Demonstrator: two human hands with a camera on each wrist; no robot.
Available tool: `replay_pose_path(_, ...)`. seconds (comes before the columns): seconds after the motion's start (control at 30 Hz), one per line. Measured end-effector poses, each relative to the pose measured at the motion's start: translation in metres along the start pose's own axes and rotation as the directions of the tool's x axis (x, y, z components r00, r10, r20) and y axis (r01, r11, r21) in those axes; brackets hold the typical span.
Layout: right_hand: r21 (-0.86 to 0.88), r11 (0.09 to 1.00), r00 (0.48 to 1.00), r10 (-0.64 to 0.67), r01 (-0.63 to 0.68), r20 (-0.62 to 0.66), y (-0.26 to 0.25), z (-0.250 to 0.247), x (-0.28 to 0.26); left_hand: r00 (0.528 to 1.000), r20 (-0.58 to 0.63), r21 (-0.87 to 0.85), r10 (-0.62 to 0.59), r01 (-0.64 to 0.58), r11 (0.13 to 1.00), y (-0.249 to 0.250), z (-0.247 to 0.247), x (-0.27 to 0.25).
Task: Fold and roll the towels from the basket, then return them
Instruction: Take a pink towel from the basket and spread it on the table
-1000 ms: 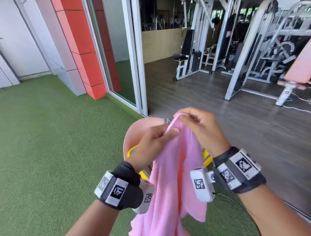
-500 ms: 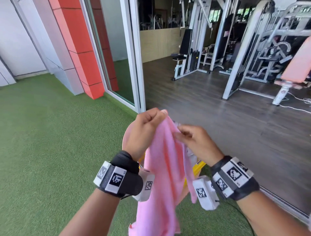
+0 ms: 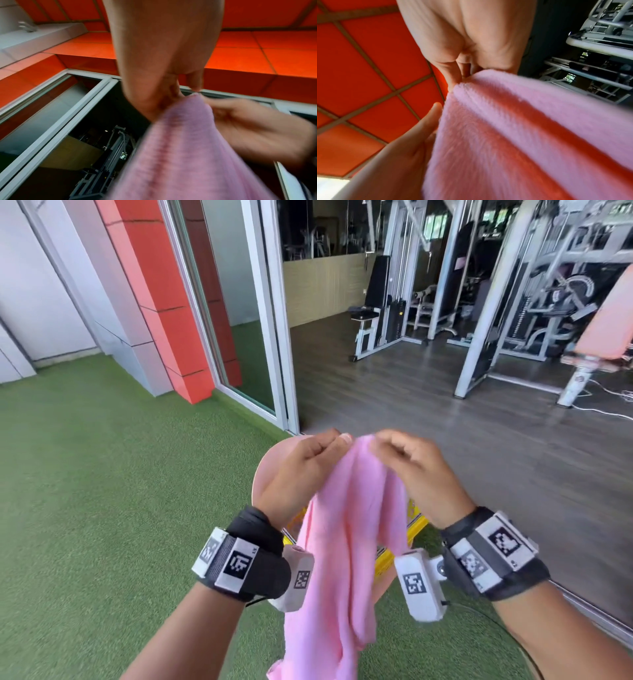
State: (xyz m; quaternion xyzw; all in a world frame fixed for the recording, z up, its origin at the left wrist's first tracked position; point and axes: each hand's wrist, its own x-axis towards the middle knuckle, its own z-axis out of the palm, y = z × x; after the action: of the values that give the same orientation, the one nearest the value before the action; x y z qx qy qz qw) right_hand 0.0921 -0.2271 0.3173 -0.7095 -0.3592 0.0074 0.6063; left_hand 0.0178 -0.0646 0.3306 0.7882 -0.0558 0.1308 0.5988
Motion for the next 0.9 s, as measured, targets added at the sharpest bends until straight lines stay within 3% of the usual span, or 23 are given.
replay_pose_path(0.07,-0.005,0.998,0.994,-0.068,0.068,-0.090,-0.014,-0.008,0.008,0.993,0.115,0.011,-0.008,0.007,1.000,0.004,0.009,-0.007)
replay_pose_path(0.1,-0.009,0.997,0.992,-0.081,0.081,-0.100,-0.017,-0.010,0.011,0.993,0.116,0.023,0.002,-0.005,1.000,0.004,0.011,-0.007)
replay_pose_path(0.23,0.045,0.998,0.997,0.052,-0.054,0.059,-0.002,0.000,0.002,0.991,-0.124,-0.066,0.052,-0.060,0.996,0.011,0.001,0.006)
replay_pose_path(0.3,0.051,0.992,0.987,0.105,-0.112,0.124,0.005,0.002,-0.006,0.983,-0.180,-0.063,0.030,-0.042,0.997,0.010,-0.007,0.012)
replay_pose_path(0.37,0.101,0.988,0.989,0.108,-0.118,0.101,-0.001,-0.004,-0.003,0.989,-0.147,-0.055,-0.024,0.016,0.998,0.007,-0.008,0.011)
replay_pose_path(0.5,0.180,0.983,1.000,-0.014,0.017,-0.019,-0.019,-0.019,0.021,0.993,0.102,-0.093,-0.065,0.075,0.993,0.008,0.004,-0.004)
replay_pose_path(0.57,0.145,0.989,1.000,-0.009,0.011,-0.012,-0.015,-0.015,0.022,1.000,0.016,-0.063,-0.026,0.027,0.998,0.013,0.000,-0.001)
replay_pose_path(0.63,0.086,0.993,0.994,0.074,-0.081,0.079,-0.004,-0.007,0.013,0.992,-0.124,-0.164,0.020,-0.040,0.986,0.012,-0.015,0.007)
replay_pose_path(0.7,0.077,0.986,0.977,0.136,-0.150,0.163,0.002,-0.004,0.004,0.982,-0.190,-0.257,0.012,-0.062,0.964,0.010,-0.026,0.011)
replay_pose_path(0.83,0.130,0.991,1.000,0.018,-0.017,-0.005,-0.022,-0.013,0.018,0.997,0.041,-0.114,-0.061,0.066,0.991,0.002,-0.010,-0.003)
replay_pose_path(0.9,0.086,0.995,0.998,-0.044,0.048,-0.041,-0.031,-0.013,0.027,0.998,0.052,-0.060,-0.035,0.038,0.997,0.004,-0.005,-0.004)
